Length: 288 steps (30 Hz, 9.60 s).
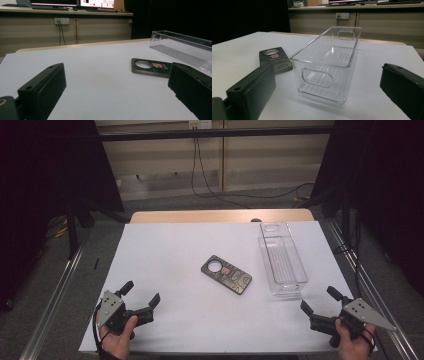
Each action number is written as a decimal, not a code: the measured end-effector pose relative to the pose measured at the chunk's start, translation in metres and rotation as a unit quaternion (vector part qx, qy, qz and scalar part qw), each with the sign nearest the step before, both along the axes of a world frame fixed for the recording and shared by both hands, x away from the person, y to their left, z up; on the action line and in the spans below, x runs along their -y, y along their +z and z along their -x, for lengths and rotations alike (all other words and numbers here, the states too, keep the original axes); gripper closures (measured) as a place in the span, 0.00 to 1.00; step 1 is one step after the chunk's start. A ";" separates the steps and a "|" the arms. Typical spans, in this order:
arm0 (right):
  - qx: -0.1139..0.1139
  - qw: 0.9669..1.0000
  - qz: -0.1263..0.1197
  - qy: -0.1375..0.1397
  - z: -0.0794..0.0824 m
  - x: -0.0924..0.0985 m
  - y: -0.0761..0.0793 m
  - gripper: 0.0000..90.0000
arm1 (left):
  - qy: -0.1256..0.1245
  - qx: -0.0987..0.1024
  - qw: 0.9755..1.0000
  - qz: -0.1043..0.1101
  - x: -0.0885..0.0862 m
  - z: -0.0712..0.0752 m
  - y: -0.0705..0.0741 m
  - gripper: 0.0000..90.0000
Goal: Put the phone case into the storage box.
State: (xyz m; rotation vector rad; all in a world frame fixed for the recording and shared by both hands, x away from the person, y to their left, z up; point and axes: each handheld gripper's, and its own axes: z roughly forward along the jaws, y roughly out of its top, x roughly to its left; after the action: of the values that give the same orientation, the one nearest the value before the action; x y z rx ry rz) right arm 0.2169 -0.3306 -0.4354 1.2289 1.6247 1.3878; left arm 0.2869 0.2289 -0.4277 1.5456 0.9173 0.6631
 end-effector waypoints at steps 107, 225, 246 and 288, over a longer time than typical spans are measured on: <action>-0.008 1.000 -0.001 0.018 0.005 -0.004 0.000 0.00 | -0.168 -0.004 0.986 -0.019 0.154 -0.091 0.029 0.01; -0.007 1.000 0.006 0.023 0.006 -0.004 -0.001 0.00 | -0.258 -0.290 0.888 -0.245 0.286 -0.177 -0.008 1.00; -0.008 1.000 0.009 0.025 0.006 -0.003 -0.001 0.00 | -0.274 -0.298 0.889 -0.216 0.277 -0.168 -0.018 1.00; -0.006 1.000 0.009 0.022 0.007 -0.004 0.000 0.00 | -0.308 -0.277 0.879 -0.234 0.256 -0.124 -0.018 1.00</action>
State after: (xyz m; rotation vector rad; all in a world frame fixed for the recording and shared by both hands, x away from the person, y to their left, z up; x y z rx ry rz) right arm 0.2102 -0.3266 -0.4356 1.2002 1.6782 1.3919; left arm 0.4112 -0.0274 -0.4456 2.3907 0.6133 -0.0518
